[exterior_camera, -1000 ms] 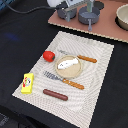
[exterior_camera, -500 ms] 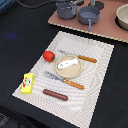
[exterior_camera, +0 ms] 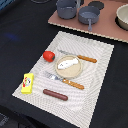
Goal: Interact with the objects in diverse but meaningful ways.
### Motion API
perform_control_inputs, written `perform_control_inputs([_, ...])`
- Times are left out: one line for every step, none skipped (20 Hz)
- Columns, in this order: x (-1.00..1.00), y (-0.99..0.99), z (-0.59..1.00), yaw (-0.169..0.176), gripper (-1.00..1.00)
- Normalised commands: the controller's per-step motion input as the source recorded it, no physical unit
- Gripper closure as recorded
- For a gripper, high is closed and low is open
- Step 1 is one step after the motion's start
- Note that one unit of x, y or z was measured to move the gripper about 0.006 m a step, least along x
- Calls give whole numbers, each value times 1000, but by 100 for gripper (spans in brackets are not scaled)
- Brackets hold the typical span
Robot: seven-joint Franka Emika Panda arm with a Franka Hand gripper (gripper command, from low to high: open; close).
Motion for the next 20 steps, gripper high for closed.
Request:
perform_control_inputs([0,237,-266,14,-100])
perform_control_inputs([0,223,-294,18,-100])
perform_control_inputs([0,246,-314,23,-100])
perform_control_inputs([0,266,-329,35,-100])
perform_control_inputs([0,271,-340,35,-100])
perform_control_inputs([0,283,-337,33,-100])
perform_control_inputs([0,317,-337,36,-100])
perform_control_inputs([0,334,-343,42,-100])
perform_control_inputs([0,360,-354,45,-100])
perform_control_inputs([0,394,-360,45,-100])
perform_control_inputs([0,394,-351,45,-100])
perform_control_inputs([0,371,-346,42,-100])
perform_control_inputs([0,351,-326,39,-100])
perform_control_inputs([0,314,-286,34,-100])
perform_control_inputs([0,277,-274,30,-100])
perform_control_inputs([0,214,-263,27,-100])
perform_control_inputs([0,166,-246,21,-100])
perform_control_inputs([0,109,-263,11,-100])
perform_control_inputs([0,29,-234,1,-100])
perform_control_inputs([-11,0,-194,0,-100])
